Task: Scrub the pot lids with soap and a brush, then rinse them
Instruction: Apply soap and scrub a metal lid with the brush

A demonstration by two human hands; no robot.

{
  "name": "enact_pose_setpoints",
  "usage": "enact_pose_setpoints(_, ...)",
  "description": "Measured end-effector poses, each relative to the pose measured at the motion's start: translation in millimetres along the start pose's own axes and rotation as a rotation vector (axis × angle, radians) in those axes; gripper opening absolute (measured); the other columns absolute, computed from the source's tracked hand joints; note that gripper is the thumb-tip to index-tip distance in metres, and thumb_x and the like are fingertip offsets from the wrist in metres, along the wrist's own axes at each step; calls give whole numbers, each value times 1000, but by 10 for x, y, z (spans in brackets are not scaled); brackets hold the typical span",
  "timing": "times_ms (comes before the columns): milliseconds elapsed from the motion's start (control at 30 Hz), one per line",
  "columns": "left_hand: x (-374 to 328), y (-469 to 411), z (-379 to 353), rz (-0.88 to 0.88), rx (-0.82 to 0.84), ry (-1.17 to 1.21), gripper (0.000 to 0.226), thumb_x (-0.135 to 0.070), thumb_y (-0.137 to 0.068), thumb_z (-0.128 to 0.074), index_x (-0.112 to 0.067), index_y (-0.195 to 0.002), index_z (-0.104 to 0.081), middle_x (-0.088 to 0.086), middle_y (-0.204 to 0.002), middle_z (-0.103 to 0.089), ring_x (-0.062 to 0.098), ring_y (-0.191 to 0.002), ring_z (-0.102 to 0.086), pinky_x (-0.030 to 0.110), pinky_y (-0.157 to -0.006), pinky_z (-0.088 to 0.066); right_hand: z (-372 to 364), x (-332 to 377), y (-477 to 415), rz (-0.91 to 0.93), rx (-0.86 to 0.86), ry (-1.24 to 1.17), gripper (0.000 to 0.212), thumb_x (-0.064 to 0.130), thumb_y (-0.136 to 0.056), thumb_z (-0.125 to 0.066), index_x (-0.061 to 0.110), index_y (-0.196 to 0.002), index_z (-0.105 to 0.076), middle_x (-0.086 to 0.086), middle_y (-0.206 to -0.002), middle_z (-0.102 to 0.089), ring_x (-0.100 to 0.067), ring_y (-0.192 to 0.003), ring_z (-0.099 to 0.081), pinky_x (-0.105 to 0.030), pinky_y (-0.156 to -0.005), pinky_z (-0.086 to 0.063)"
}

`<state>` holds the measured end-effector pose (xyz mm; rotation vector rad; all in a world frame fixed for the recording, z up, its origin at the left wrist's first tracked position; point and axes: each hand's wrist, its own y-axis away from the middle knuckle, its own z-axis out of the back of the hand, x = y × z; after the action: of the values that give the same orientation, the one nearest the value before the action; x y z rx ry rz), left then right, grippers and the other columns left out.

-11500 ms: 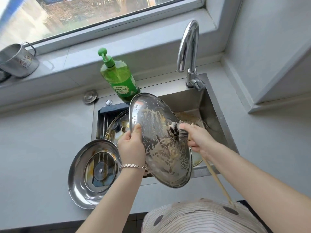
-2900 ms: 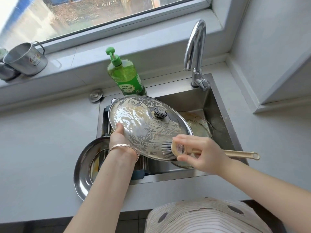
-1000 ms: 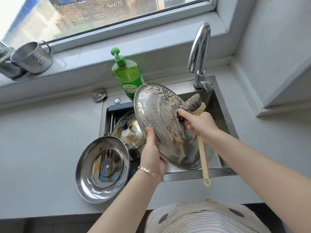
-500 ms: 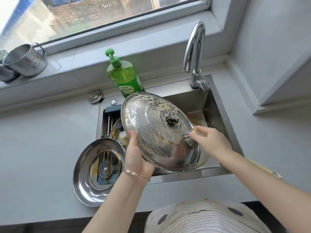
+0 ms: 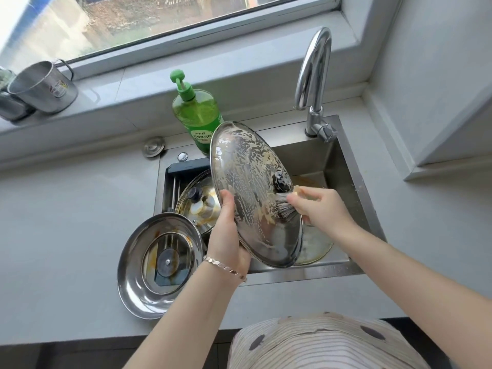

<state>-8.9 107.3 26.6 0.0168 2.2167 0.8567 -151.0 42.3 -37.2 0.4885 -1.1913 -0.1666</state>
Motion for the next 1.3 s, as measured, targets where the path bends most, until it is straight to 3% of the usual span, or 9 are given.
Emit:
enact_pose_setpoints(100,-31,-7,-18,-14,43,-53,36,-48,-92,-39,-19,-96,-60,7,-100,-71,27,-100,-65,46,-98,-44,45,-43,10,-93,-29,-25,37,35,-80,-70,17,-113,-68,8,-85,-61,-3,-63,-50,-18,-58,-39)
enact_pose_setpoints(233,34,-61,-28,22,52,-190,46,-53,-93,-33,-18,-100,-63,7,-100,-72,24,-96,-67,41,-90,-49,-68,57,60,21,-30,-84,47,38,-77,-72,18,-119,-64,5,-100,-66,-13,-90,-62,-36,-81,-53)
enact_pose_setpoints(367,1,-53,-12,65,46,-114,48,-54,-92,-35,-14,-103,-61,11,-105,-70,27,-100,-65,43,-91,-48,24,-13,-9,-115,-70,-109,47,35,-78,-73,16,-120,-64,4,-91,-64,-9,-64,-57,-20,-51,-46)
enact_pose_setpoints(500,53,-43,-32,57,21,-134,57,-59,-87,-36,-14,-113,-60,11,-113,-68,27,-106,-63,46,-101,-43,-47,59,18,-15,-50,-126,45,36,-77,-73,17,-117,-66,6,-104,-66,-13,-88,-62,-33,-78,-53)
enact_pose_setpoints(667,-29,-36,-66,1,50,-130,43,-51,-93,-35,-16,-98,-60,4,-85,-74,24,-92,-65,45,-96,-45,18,33,55,-89,-60,-93,51,35,-79,-71,14,-124,-61,5,-96,-62,-10,-63,-57,-16,-50,-43)
enact_pose_setpoints(800,1,-72,-42,68,27,-109,58,-57,-90,-34,-13,-120,-57,14,-115,-66,28,-107,-63,45,-98,-45,-74,176,119,81,-34,-140,45,36,-77,-73,23,-119,-64,5,-98,-66,-13,-90,-61,-35,-84,-52)
enact_pose_setpoints(1100,-75,-104,-52,9,-5,-10,48,-53,-94,-33,-15,-107,-60,10,-103,-70,27,-94,-67,47,-88,-50,-126,120,236,150,31,-37,18,37,-75,-72,30,-91,-70,14,-43,-38,-9,-52,-35,-26,-59,-30)
enact_pose_setpoints(1200,-118,-165,18,35,-13,66,57,-56,-94,-33,-13,-126,-52,17,-123,-61,36,-111,-58,55,-99,-42,-74,130,274,177,9,23,20,38,-75,-71,32,-94,-66,6,-54,-31,-14,-56,-32,-29,-60,-28)
enact_pose_setpoints(1300,-56,-144,25,52,-41,86,52,-55,-93,-34,-13,-111,-58,19,-121,-61,37,-111,-58,55,-100,-41,-12,110,289,105,-10,104,21,38,-77,-71,25,-93,-70,4,-57,-35,-14,-57,-34,-29,-62,-29)
